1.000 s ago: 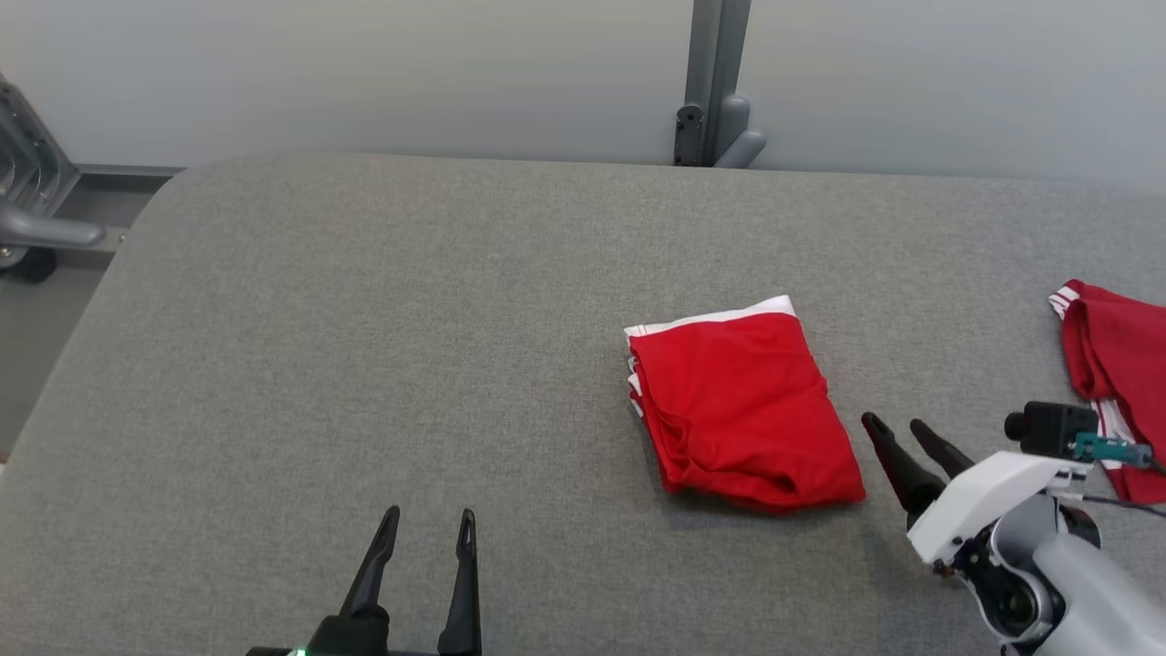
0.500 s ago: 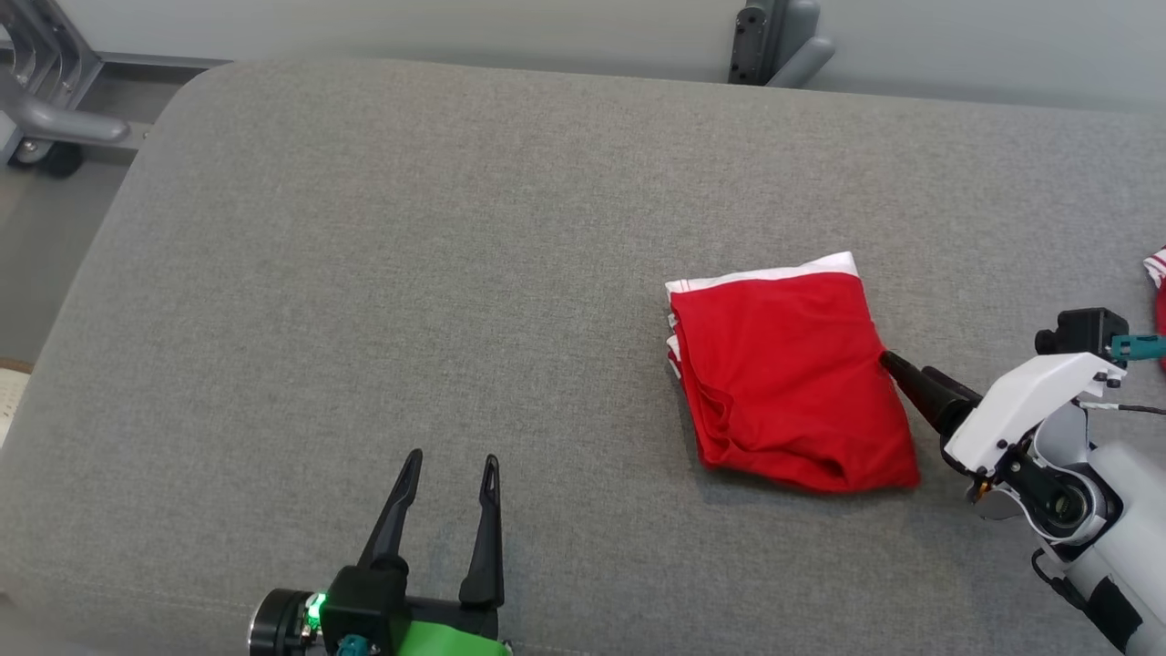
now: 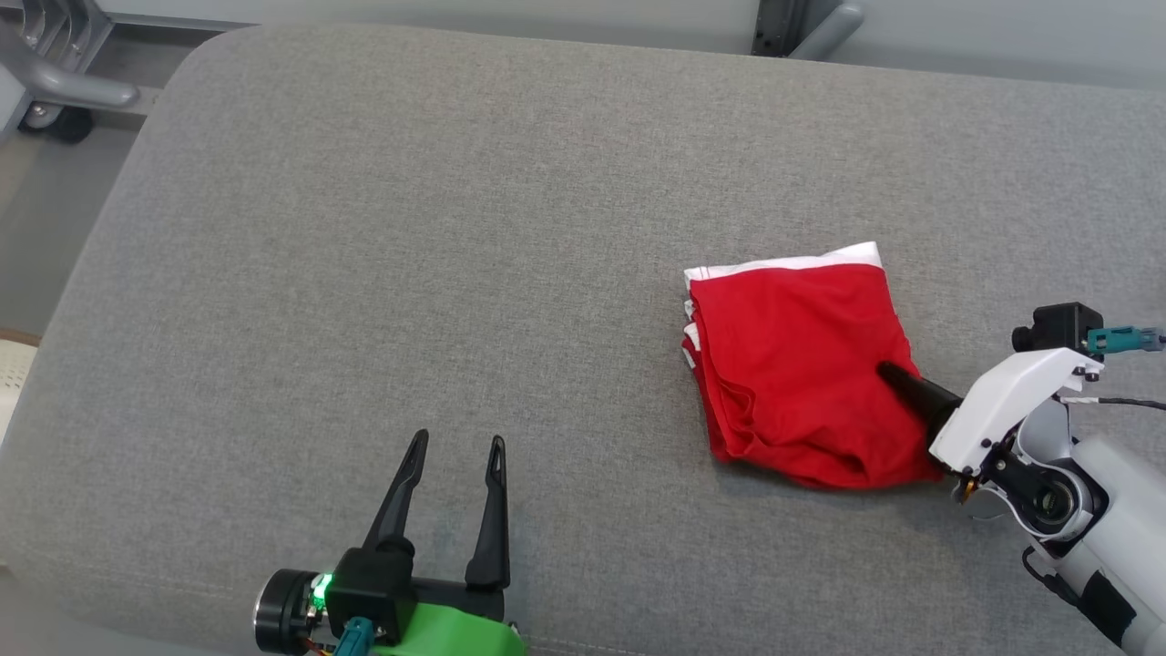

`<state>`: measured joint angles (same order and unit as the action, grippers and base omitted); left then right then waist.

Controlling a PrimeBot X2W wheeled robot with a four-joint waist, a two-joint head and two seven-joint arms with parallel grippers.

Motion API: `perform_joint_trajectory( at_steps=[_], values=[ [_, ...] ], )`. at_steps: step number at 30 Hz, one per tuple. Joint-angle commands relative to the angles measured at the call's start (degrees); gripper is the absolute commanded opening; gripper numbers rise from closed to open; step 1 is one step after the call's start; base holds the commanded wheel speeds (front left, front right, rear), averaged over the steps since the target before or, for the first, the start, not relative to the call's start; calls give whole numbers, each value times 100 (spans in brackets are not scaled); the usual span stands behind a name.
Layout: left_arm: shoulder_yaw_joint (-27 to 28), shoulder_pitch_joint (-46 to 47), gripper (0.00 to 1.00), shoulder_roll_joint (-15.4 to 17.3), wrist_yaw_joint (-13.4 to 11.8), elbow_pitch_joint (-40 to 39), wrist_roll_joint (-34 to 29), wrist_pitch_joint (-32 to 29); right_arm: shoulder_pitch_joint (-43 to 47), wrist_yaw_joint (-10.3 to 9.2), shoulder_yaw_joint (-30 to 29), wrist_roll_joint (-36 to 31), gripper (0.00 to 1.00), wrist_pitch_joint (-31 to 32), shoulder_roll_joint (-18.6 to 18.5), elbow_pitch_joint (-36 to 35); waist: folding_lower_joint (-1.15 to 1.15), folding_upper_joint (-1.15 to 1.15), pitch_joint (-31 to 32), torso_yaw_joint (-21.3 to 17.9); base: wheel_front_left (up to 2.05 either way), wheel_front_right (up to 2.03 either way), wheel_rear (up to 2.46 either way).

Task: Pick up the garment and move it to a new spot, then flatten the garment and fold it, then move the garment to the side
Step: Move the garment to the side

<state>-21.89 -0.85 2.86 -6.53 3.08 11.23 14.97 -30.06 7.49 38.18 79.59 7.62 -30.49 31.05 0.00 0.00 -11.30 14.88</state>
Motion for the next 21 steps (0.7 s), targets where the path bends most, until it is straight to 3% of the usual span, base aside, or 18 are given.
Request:
perform_joint_trajectory(
  at_steps=[1,9,21],
  values=[
    [15,63,100,8,-3,-8,12,19,-72,-1,2,-16,0,-52,-60,-14,0,0,6,-36,0,0,0],
    [55,141,100,8,53,-42,-94,19,-260,-1,298,-171,0,-513,-440,-230,0,0,-107,-524,0,0,0],
    [244,473,100,9,239,-57,-411,19,-776,-1,752,-433,0,-1045,-1111,-424,0,0,-580,-1758,0,0,0]
  ],
)
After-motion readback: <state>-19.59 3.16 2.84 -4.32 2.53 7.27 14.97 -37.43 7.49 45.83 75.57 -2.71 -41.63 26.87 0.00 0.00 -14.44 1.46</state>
